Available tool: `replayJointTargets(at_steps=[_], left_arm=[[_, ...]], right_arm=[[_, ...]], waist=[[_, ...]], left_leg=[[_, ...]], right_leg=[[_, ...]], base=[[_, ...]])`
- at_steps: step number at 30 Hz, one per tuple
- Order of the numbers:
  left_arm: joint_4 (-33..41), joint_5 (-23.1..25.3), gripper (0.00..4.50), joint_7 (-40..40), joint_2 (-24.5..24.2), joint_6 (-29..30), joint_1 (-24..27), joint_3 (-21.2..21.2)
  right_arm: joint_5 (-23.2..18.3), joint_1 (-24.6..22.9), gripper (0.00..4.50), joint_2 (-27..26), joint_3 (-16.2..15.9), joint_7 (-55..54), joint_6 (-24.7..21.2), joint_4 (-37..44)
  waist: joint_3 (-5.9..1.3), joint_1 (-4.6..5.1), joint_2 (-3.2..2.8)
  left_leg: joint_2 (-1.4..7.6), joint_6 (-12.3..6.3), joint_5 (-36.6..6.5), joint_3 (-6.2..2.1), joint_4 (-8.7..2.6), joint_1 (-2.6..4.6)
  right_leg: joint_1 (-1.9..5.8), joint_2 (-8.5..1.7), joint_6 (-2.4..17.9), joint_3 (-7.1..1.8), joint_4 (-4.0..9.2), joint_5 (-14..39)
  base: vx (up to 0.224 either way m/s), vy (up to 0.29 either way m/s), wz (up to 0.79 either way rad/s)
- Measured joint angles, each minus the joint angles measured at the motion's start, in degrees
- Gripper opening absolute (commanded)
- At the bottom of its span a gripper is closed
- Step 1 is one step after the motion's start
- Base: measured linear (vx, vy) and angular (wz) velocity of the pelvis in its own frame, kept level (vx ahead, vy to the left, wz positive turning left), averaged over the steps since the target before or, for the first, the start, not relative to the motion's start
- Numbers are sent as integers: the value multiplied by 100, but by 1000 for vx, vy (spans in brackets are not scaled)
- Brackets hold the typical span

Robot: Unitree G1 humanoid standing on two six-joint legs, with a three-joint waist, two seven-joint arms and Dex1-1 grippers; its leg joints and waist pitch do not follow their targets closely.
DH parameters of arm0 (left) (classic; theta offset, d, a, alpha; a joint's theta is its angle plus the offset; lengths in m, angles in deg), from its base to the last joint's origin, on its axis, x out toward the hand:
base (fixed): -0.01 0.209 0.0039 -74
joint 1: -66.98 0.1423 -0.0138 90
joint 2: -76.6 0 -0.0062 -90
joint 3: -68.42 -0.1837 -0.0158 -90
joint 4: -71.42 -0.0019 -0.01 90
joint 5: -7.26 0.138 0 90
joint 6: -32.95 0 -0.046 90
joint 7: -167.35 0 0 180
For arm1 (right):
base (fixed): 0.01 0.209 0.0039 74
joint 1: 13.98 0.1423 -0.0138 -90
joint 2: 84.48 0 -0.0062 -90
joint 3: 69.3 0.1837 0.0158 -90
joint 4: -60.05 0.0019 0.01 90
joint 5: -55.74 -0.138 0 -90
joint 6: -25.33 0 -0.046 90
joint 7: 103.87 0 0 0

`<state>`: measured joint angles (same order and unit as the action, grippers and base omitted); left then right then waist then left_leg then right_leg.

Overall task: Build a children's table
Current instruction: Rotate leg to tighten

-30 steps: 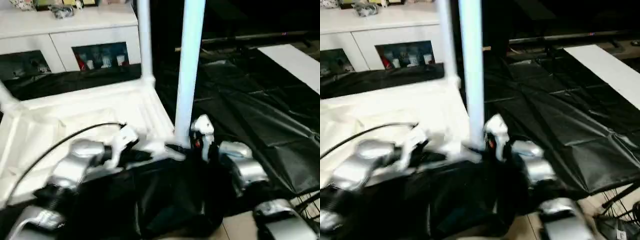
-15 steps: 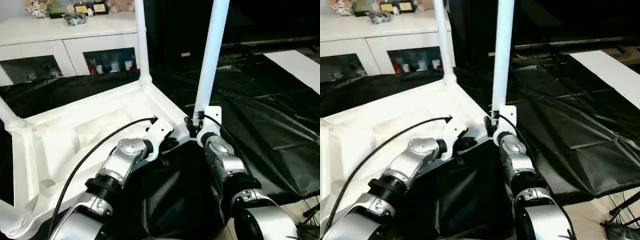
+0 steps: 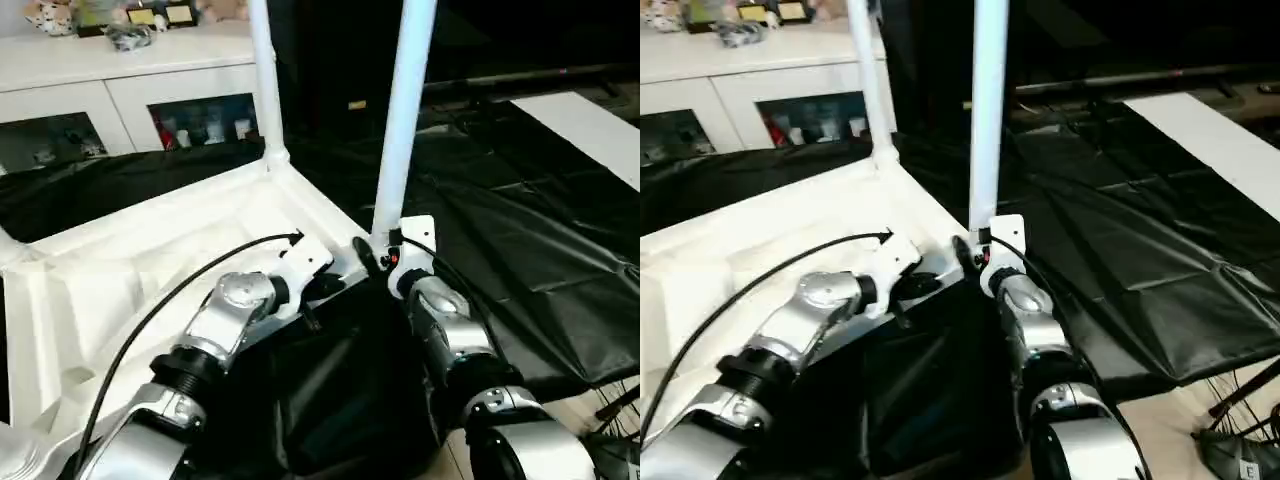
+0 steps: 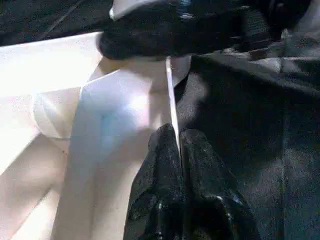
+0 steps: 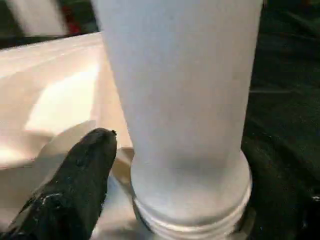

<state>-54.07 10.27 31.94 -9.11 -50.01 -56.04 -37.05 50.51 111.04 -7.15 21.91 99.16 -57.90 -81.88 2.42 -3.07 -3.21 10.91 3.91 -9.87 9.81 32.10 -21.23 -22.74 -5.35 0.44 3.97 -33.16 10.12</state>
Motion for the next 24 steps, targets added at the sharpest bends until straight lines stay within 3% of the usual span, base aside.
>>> replayJointTargets(at_steps=[3, 11, 20, 24], left_arm=[[218, -111, 0, 365, -268, -193, 169, -8], [679, -453, 0, 1462, -832, -375, 478, -20], [966, -793, 0, 2594, -1264, -109, 590, -115], [967, -790, 0, 2848, -1391, -58, 545, -163]], right_arm=[[7, -218, 409, 438, -307, 1052, 101, 388], [-175, -669, 409, 1320, -725, 3152, 209, 1328], [-212, -852, 409, 1630, -1083, 4217, -131, 1735], [-191, -850, 409, 1733, -1138, 4379, -166, 1783]], waist=[[1, -28, 5], [-8, -135, -20], [-4, -225, -26], [1, -217, -16]], left_leg=[[10, -1, 3, 2, 23, -18], [39, -1, 4, 18, 49, -37], [45, -11, -3, 27, 92, -73], [46, -10, -3, 30, 115, -72]], right_leg=[[-18, 1, -23, 0, -6, -84], [-36, 18, -16, 0, -6, -47], [-52, 12, -9, 0, -22, -39], [-50, 9, -9, -6, -43, -40]], base=[[0, 0, 0], [7, -1, 0], [0, 0, 0], [0, 0, 0]])
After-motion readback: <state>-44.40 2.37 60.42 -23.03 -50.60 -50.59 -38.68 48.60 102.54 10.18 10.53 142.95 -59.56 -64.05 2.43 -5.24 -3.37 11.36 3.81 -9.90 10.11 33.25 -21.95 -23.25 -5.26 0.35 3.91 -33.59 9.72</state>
